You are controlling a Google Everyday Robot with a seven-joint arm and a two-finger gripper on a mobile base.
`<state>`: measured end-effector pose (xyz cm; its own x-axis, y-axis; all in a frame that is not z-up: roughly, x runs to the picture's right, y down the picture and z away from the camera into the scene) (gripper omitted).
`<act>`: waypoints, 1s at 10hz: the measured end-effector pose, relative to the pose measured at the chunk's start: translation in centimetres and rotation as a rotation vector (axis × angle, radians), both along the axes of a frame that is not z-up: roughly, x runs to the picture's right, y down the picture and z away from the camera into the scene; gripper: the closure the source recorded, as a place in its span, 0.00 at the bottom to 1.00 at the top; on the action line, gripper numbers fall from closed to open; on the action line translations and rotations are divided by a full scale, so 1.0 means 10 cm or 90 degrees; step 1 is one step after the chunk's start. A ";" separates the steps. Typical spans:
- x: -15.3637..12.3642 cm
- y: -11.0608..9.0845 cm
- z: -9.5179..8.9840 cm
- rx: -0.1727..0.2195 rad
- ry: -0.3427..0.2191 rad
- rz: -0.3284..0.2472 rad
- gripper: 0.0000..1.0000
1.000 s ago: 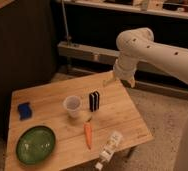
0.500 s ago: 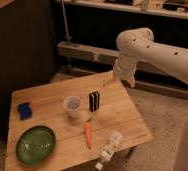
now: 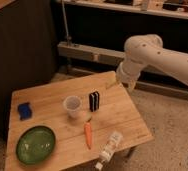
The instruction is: Knock the eraser over
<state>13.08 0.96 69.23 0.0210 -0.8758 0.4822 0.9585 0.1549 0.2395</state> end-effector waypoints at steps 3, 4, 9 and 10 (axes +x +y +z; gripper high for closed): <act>-0.07 0.46 0.22 -0.002 -0.093 0.073 0.84; -0.10 0.56 0.36 -0.008 -0.110 0.083 0.94; -0.51 0.66 1.06 -0.068 -0.182 0.094 1.00; -0.59 0.68 1.13 -0.078 -0.191 0.094 1.00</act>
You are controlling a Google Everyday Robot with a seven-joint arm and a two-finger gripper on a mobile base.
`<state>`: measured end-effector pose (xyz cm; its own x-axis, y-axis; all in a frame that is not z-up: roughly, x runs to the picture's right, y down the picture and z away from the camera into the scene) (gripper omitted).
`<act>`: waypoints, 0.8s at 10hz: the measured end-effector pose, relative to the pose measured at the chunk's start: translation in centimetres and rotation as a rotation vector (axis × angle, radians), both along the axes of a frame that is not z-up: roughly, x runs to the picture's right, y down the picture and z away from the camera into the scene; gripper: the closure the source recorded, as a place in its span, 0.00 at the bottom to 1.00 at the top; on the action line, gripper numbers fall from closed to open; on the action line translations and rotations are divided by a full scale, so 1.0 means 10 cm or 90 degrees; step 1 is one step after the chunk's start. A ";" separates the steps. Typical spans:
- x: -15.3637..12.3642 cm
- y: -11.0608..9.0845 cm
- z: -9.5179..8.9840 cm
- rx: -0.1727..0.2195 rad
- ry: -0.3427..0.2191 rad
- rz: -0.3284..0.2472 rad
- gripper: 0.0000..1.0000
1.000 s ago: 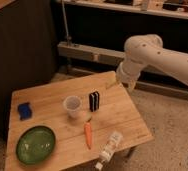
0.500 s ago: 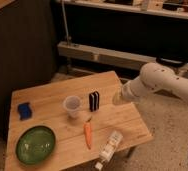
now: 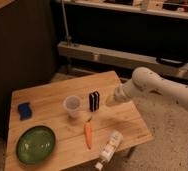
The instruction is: Knock the eraser over
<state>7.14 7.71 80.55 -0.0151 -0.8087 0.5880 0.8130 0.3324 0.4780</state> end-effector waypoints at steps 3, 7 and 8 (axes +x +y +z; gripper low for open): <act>-0.25 0.00 0.17 -0.023 -0.021 -0.002 1.00; -0.60 -0.48 0.34 0.043 -0.010 0.045 1.00; -0.61 -0.59 0.36 0.065 0.006 0.050 0.97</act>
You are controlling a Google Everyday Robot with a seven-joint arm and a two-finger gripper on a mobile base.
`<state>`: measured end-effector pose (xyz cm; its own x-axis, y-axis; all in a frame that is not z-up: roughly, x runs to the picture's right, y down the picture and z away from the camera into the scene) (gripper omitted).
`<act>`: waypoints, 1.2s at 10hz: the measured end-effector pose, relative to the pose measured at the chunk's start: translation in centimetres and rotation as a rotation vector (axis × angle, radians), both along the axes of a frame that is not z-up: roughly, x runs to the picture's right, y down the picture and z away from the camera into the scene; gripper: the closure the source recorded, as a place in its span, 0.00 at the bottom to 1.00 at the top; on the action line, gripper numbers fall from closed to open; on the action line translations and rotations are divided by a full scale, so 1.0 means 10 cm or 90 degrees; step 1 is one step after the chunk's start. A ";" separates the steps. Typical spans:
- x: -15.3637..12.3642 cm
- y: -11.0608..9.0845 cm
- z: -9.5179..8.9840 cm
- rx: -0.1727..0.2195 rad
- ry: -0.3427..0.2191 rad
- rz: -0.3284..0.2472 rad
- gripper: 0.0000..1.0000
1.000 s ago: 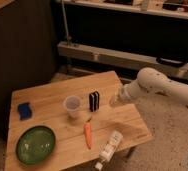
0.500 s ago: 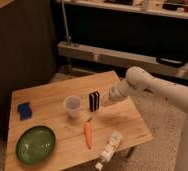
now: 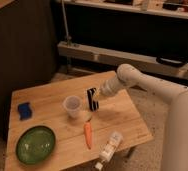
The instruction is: Knock the eraser over
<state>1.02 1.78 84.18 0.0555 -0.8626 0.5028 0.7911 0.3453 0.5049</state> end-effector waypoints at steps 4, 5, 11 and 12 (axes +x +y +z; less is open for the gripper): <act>0.04 -0.14 0.03 0.015 0.035 -0.023 0.84; 0.01 -0.14 0.03 0.015 0.034 -0.025 0.84; 0.01 -0.14 0.03 0.015 0.034 -0.025 0.84; 0.02 -0.14 0.03 0.015 0.034 -0.024 0.84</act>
